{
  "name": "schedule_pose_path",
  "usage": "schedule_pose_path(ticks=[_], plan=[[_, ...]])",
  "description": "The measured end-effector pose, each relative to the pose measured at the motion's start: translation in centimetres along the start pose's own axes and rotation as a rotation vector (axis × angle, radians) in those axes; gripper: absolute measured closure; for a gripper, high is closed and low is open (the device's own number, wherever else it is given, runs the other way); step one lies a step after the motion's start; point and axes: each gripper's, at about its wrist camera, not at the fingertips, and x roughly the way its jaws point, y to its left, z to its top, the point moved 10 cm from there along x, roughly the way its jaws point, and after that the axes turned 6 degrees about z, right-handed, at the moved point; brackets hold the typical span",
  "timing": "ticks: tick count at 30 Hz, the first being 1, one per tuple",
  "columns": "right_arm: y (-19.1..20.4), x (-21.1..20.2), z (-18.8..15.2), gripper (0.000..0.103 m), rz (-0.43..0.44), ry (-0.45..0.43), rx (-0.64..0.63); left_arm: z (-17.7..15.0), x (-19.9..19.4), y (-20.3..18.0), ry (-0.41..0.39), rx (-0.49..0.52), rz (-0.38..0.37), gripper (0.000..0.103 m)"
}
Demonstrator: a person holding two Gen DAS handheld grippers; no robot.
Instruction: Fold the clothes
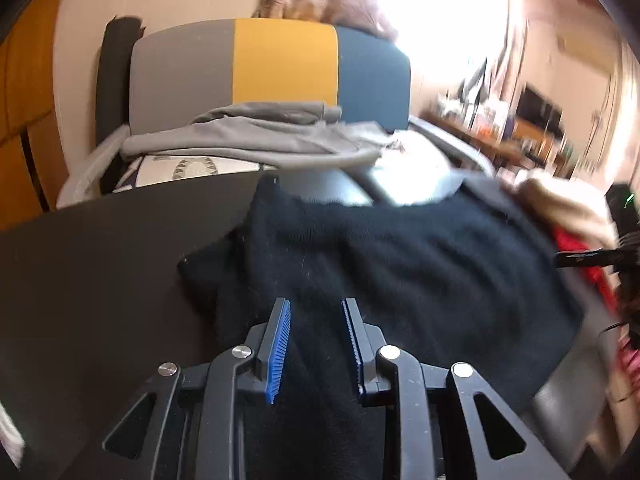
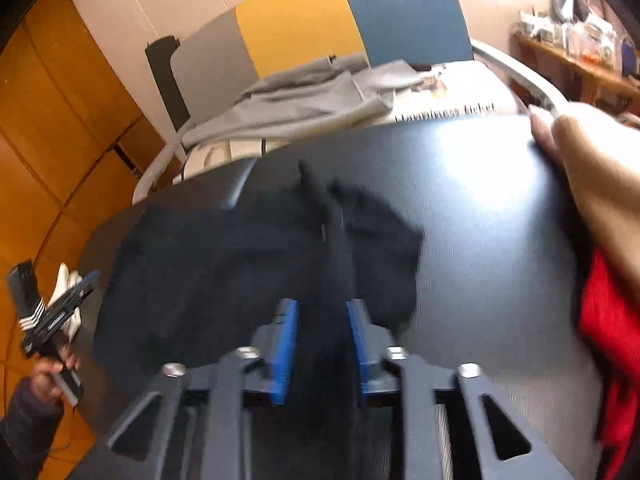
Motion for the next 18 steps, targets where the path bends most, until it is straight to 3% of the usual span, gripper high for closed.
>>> schedule_pose_path(ticks=[2,4,5,6,7,12,18], plan=[[-0.6,0.6,-2.0,0.063,-0.005,0.024,0.025,-1.2,1.1,-0.2,0.037,0.039,0.043,0.077],[-0.8,1.4,-3.2,0.064,-0.021,0.033,0.026,-2.2,1.6,-0.2,0.08,0.03,0.035,0.077],[-0.8,1.5,-3.7,0.072,-0.032,0.034,0.027,-2.7,1.6,-0.1,0.098,0.015,0.019,0.077],[-0.6,1.5,-4.2,0.088,-0.043,0.044,0.019,-3.0,1.5,0.1,0.113,-0.011,0.002,0.077],[-0.4,1.4,-4.6,0.09,-0.053,0.058,0.009,-3.5,1.2,0.3,0.122,-0.032,-0.014,0.077],[0.5,-0.3,-8.1,0.091,-0.111,0.137,-0.062,-7.2,-2.2,0.1,0.152,-0.062,-0.058,0.077],[0.6,-3.4,-11.9,0.088,-0.122,0.135,-0.036,-11.2,-7.2,-0.7,0.16,-0.084,-0.03,0.077]])
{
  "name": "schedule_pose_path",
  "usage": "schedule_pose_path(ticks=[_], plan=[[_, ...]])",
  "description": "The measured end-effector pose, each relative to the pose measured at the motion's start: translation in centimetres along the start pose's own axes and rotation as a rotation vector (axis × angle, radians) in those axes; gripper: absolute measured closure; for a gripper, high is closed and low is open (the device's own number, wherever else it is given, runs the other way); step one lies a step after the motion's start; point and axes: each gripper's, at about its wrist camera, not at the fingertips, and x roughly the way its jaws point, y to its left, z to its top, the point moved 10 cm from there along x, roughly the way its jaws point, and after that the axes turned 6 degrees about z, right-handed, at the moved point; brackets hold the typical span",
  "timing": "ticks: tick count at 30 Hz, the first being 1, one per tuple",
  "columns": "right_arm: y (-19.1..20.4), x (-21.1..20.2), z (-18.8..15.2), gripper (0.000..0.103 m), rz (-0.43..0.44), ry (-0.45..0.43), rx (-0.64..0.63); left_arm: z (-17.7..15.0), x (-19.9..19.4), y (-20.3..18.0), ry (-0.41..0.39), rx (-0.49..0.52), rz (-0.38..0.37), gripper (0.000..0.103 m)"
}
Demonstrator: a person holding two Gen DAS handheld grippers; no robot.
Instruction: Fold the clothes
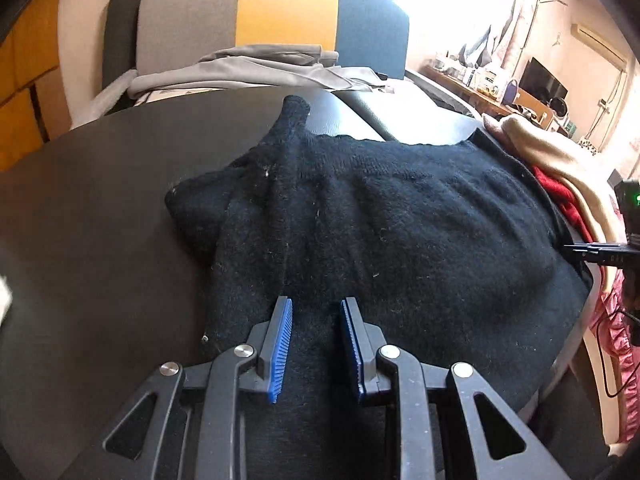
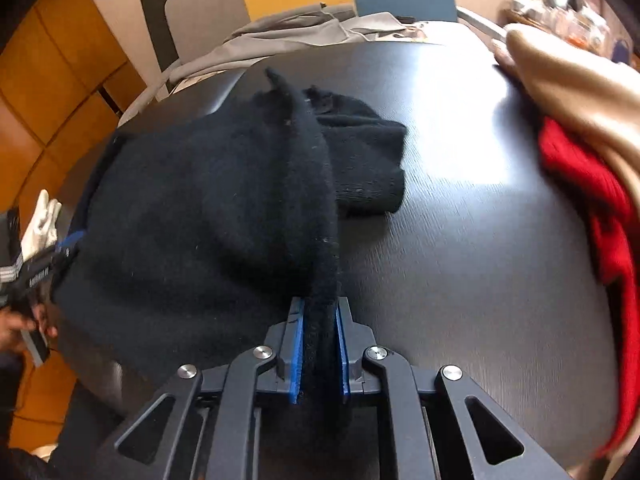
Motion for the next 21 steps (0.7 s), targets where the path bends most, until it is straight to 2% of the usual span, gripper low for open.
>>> schedule_pose_path(ticks=[1,2,3,5,9,12,14,16,17,18,19,20,21], plan=[[0.3,-0.4,-0.5,0.085,0.0,0.008,0.001,-0.3,-0.7,0.1,-0.007,-0.011,0.006,0.077],[0.6,-0.8,-0.7,0.079,-0.008,0.014,-0.012,-0.3,-1.6,0.2,-0.025,-0.026,0.012,0.077],[1.1,-1.5,-0.7,0.075,-0.042,0.002,-0.055,0.0,-2.4,0.3,-0.048,-0.039,0.012,0.077],[1.9,-3.1,0.6,0.075,-0.102,-0.055,-0.141,1.5,-3.8,-0.3,-0.114,-0.059,-0.012,0.077],[6.7,-5.1,4.4,0.075,-0.031,-0.179,-0.245,5.3,-5.3,-2.4,-0.235,-0.035,-0.056,0.074],[10.3,-3.4,7.0,0.075,0.035,-0.187,-0.328,6.9,-2.6,-3.3,-0.218,-0.006,-0.049,0.074],[10.4,-1.1,8.3,0.075,-0.001,-0.154,-0.356,6.6,0.6,-1.9,-0.136,-0.019,0.016,0.074],[9.1,0.9,9.0,0.075,-0.057,-0.109,-0.339,5.4,2.7,0.0,-0.072,-0.067,0.051,0.074],[7.7,1.6,9.1,0.073,-0.094,-0.088,-0.32,4.6,3.5,0.9,-0.052,-0.103,0.048,0.074],[6.3,2.3,9.0,0.067,-0.134,-0.068,-0.3,4.1,3.6,1.6,-0.064,-0.153,0.008,0.076],[4.9,2.9,9.0,0.065,-0.174,-0.049,-0.279,3.9,3.6,2.2,-0.072,-0.194,-0.018,0.086],[3.7,3.1,9.0,0.064,-0.182,-0.046,-0.26,3.8,3.7,2.8,-0.069,-0.222,-0.024,0.091],[3.0,3.0,8.8,0.064,-0.153,-0.07,-0.234,3.7,3.8,3.4,-0.069,-0.255,-0.037,0.093]])
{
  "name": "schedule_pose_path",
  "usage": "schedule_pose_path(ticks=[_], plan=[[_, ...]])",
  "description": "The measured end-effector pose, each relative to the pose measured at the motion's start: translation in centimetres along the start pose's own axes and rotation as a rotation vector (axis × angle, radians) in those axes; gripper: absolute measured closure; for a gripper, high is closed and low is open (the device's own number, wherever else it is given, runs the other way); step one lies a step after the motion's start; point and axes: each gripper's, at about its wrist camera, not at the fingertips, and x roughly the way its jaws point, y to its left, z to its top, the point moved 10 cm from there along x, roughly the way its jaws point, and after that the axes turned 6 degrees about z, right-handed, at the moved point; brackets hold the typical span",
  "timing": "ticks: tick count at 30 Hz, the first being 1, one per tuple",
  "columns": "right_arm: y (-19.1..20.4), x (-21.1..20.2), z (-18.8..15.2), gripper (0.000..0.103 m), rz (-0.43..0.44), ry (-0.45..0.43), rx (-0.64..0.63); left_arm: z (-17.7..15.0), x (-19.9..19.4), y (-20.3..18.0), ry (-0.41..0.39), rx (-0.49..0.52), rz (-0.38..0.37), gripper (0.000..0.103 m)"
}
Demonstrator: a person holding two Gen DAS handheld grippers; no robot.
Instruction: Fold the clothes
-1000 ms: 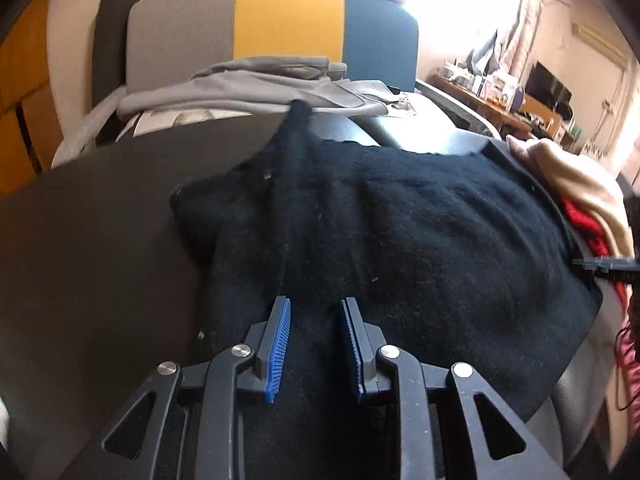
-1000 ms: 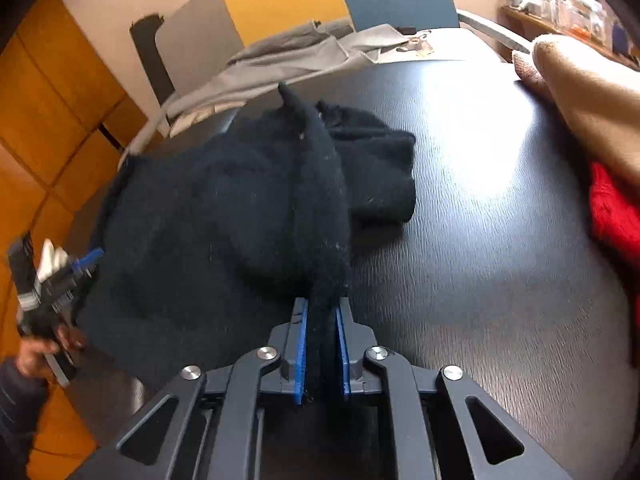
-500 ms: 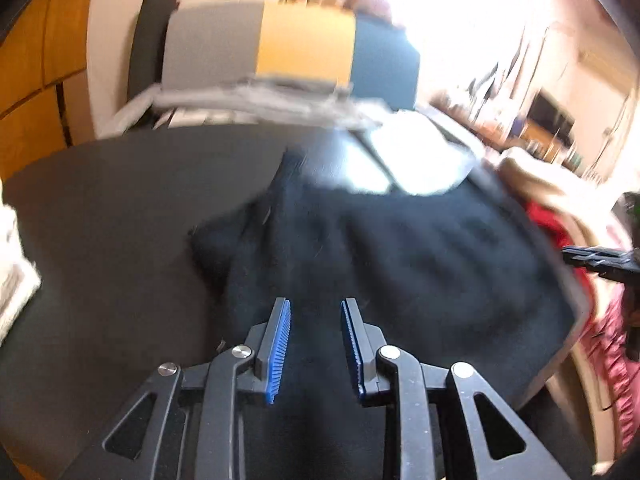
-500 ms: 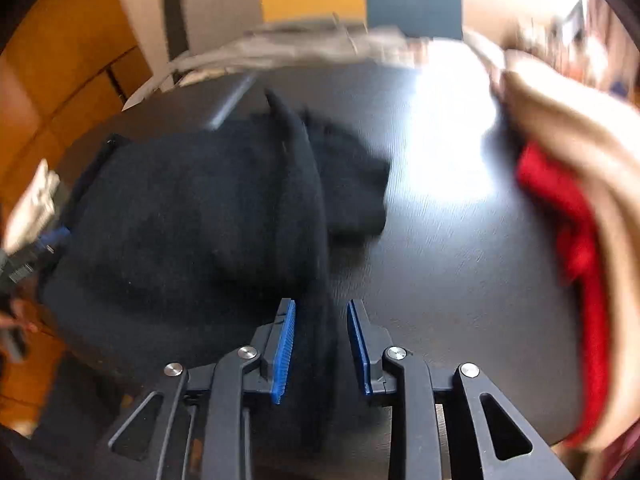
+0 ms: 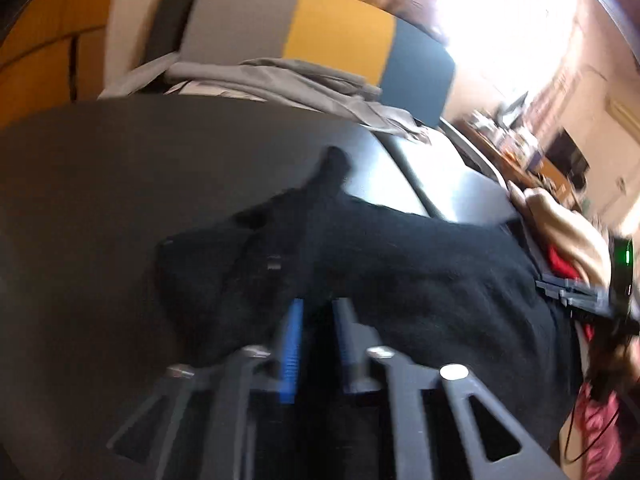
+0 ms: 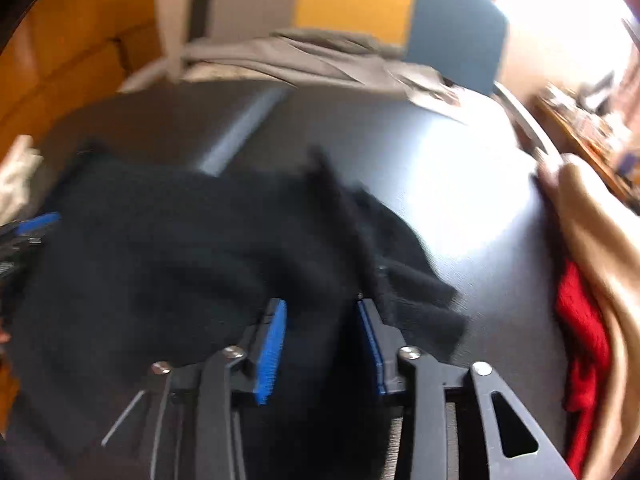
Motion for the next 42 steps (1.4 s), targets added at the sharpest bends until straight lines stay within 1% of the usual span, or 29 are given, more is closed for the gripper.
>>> schedule_pose_path(ticks=[2,3,4,5,7,8,9,10,11,12,14,16,17,19,21,25,27,30,32,34,35,36,37,40,42], plan=[[-0.7,-0.1,-0.6,0.064,0.022,-0.046,0.039,0.0,-0.1,0.6,0.004,-0.071,-0.05,0.094],[-0.7,-0.3,-0.7,0.064,0.014,-0.068,0.032,0.0,-0.6,0.6,0.006,-0.089,-0.083,0.093],[-0.5,-0.2,-0.6,0.063,-0.005,-0.084,0.016,0.1,-1.2,0.6,0.007,-0.108,-0.117,0.082],[-0.3,-0.3,-0.6,0.063,-0.023,-0.096,0.004,0.1,-1.9,0.7,0.003,-0.126,-0.145,0.076],[0.0,-0.4,-0.5,0.061,-0.044,-0.117,-0.007,0.5,-4.3,2.1,-0.034,-0.161,-0.167,0.071],[-0.1,-0.4,-0.4,0.061,-0.038,-0.128,0.002,0.4,-5.3,3.2,-0.042,-0.175,-0.158,0.068],[-0.2,-0.5,-0.3,0.061,-0.021,-0.138,0.015,0.3,-6.3,4.3,-0.051,-0.188,-0.15,0.06],[-0.3,-0.5,-0.2,0.06,-0.003,-0.148,0.028,0.2,-7.3,5.4,-0.057,-0.199,-0.14,0.058],[-0.4,-0.5,-0.1,0.059,0.016,-0.157,0.041,-0.2,-8.1,6.6,-0.051,-0.208,-0.132,0.057],[-0.5,-0.5,0.0,0.058,0.034,-0.167,0.054,-0.7,-8.4,7.3,-0.036,-0.23,-0.147,0.056],[-0.2,-0.8,-0.6,0.056,0.064,-0.175,0.072,-1.4,-8.6,8.8,0.013,-0.305,-0.215,0.053],[0.0,-0.9,-0.8,0.054,0.082,-0.182,0.079,-1.6,-8.4,9.5,0.05,-0.357,-0.266,0.049],[0.1,-0.9,-0.8,0.053,0.077,-0.182,0.073,-1.6,-8.1,9.3,0.063,-0.354,-0.288,0.047],[0.4,-0.9,-0.9,0.052,0.054,-0.18,0.054,-1.3,-6.9,8.8,0.097,-0.353,-0.323,0.041],[0.7,-1.0,-1.1,0.052,0.036,-0.18,0.042,-0.8,-5.2,8.0,0.127,-0.341,-0.33,0.038],[0.6,-1.1,-1.1,0.051,0.05,-0.187,0.054,-0.5,-2.3,6.3,0.192,-0.289,-0.338,0.036],[0.4,-1.1,-1.1,0.05,0.064,-0.19,0.063,-0.1,-1.4,5.7,0.195,-0.276,-0.36,0.035],[0.4,-1.0,-1.1,0.048,0.074,-0.193,0.064,0.6,-0.5,4.9,0.198,-0.274,-0.395,0.035],[0.5,-1.0,-1.1,0.046,0.077,-0.194,0.062,1.0,0.0,4.2,0.199,-0.252,-0.39,0.035],[0.5,-1.0,-1.1,0.045,0.085,-0.195,0.064,1.1,0.4,3.6,0.199,-0.22,-0.382,0.038],[0.5,-1.0,-1.1,0.043,0.091,-0.196,0.066,1.2,0.6,3.2,0.2,-0.203,-0.377,0.042],[0.5,-1.0,-1.1,0.042,0.097,-0.197,0.067,1.2,0.7,3.1,0.201,-0.196,-0.375,0.059],[0.6,-0.9,-1.1,0.041,0.105,-0.198,0.068,1.1,0.9,3.2,0.204,-0.216,-0.377,0.077],[0.8,-0.9,-1.0,0.035,0.125,-0.199,0.068,0.8,1.3,3.6,0.211,-0.275,-0.382,0.081],[0.9,-0.9,-1.0,0.032,0.134,-0.199,0.064,1.0,1.4,4.1,0.204,-0.31,-0.366,0.083]])
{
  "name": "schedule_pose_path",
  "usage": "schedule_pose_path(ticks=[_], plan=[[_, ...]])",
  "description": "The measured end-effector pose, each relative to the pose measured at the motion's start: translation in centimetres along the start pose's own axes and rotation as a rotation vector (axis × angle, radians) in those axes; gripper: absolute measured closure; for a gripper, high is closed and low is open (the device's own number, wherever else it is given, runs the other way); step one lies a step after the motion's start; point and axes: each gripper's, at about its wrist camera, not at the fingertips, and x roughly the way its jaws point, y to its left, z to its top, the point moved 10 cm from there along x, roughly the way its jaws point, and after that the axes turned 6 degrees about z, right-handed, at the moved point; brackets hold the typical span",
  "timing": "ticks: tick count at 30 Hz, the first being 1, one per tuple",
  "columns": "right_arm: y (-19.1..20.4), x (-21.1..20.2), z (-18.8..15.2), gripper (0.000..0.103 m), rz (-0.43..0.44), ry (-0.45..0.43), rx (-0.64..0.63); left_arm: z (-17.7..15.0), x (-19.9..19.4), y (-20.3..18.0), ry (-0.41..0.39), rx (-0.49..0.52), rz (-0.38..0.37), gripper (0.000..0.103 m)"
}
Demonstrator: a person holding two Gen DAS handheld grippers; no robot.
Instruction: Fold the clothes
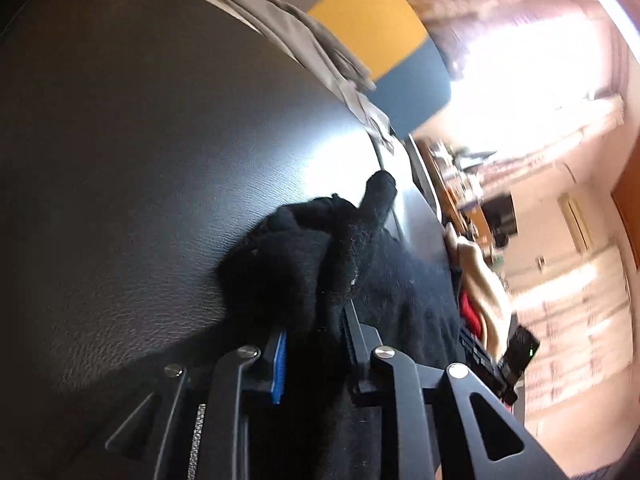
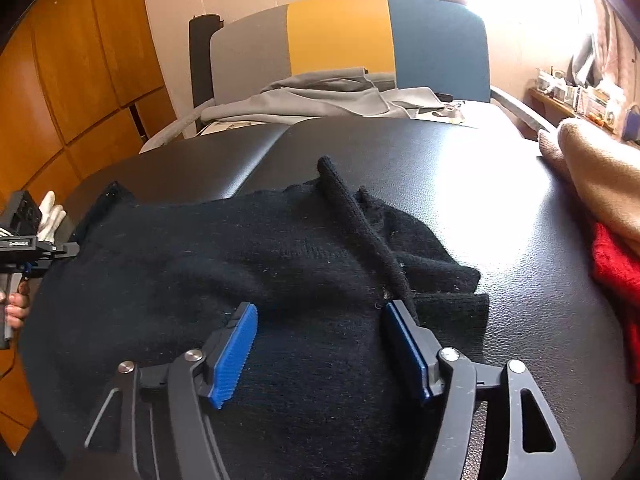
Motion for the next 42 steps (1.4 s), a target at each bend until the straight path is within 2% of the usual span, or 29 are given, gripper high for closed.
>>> schedule_pose_path(ticks=[5,8,10,13,15,19,22,25,28,34,38,42], plan=[[0.4,0.0,0.0,0.028,0.016,0.011,-0.014,2.0,-1.2,1.0,-0.036,-0.035,0.082,0.087],[1.7,-0.1,0.3,0.028,0.102,0.061,-0.038,3.0,-2.5,1.3,-0.044,-0.014,0.14,0.087],[3.0,-0.8,0.8,0.034,0.156,0.092,-0.1,4.1,-3.9,1.5,-0.061,-0.002,0.169,0.087],[4.7,-2.1,1.7,0.036,0.213,0.116,-0.203,5.4,-5.9,1.3,-0.069,0.022,0.208,0.088],[6.1,-2.6,2.2,0.043,0.261,0.14,-0.276,5.9,-7.0,0.9,-0.067,0.044,0.233,0.087],[9.1,-3.4,3.0,0.045,0.356,0.178,-0.403,6.0,-8.6,-1.7,-0.065,0.082,0.24,0.087],[11.0,-2.8,2.9,0.046,0.397,0.224,-0.505,5.6,-9.2,-4.1,-0.062,0.086,0.207,0.087],[11.0,-0.5,1.9,0.048,0.407,0.332,-0.571,5.2,-9.9,-7.0,-0.058,0.085,0.15,0.087],[9.4,2.4,0.0,0.051,0.36,0.447,-0.614,4.9,-10.2,-10.8,-0.062,0.071,0.068,0.088],[8.3,3.1,-0.1,0.052,0.403,0.393,-0.553,3.2,-9.8,-19.0,-0.073,0.042,-0.096,0.088],[8.0,3.0,-0.2,0.051,0.423,0.346,-0.495,2.0,-7.3,-23.6,-0.058,0.029,-0.142,0.087],[7.8,2.8,-0.2,0.051,0.438,0.307,-0.44,0.9,-3.0,-27.2,-0.022,0.01,-0.149,0.087]])
